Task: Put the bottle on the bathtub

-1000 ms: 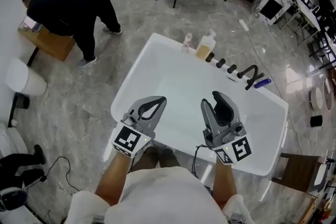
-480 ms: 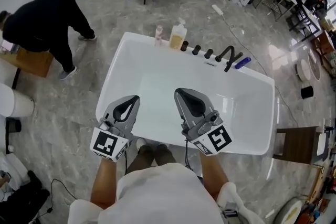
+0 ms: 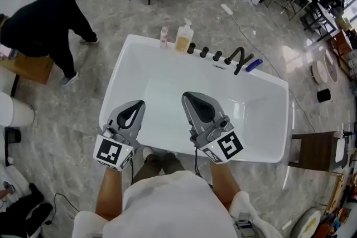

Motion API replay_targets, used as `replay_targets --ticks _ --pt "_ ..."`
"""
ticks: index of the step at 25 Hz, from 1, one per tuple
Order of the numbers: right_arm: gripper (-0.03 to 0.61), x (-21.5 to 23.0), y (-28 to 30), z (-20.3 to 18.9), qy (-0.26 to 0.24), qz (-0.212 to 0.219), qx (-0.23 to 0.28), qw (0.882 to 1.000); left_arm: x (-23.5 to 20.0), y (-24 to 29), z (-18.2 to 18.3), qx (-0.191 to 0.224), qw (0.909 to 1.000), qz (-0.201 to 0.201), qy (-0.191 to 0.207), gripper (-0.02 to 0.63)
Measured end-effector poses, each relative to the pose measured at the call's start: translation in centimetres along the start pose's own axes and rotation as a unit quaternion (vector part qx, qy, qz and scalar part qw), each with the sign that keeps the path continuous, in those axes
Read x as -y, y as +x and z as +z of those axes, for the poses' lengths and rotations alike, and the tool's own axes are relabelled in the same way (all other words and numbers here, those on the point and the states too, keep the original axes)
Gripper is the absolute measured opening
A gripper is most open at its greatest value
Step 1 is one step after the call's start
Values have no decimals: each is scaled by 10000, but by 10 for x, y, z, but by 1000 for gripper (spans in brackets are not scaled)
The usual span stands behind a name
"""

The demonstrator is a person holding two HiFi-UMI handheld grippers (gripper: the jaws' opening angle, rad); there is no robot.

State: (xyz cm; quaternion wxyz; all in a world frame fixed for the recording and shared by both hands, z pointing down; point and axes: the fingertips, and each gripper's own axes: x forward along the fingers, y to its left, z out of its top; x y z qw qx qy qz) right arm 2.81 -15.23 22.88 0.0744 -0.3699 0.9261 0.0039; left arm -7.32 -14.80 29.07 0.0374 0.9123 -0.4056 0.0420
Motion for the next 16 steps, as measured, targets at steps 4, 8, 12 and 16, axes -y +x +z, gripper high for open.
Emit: replay_targets --ticks 4,8,12,16 --pt "8 -3 1 -2 9 58 -57 10000 2 -5 -4 -76 10000 -2 41 2" --pt "8 -1 -1 -4 53 41 -93 9999 3 -8 -10 -111 9999 26 -59 2" --pt "8 -3 0 -7 87 49 -125 9999 2 -8 -11 -126 9999 18 -83 2" --pt "8 -4 -1 -10 96 35 -114 9999 3 -5 -11 -104 9999 -24 -67 2"
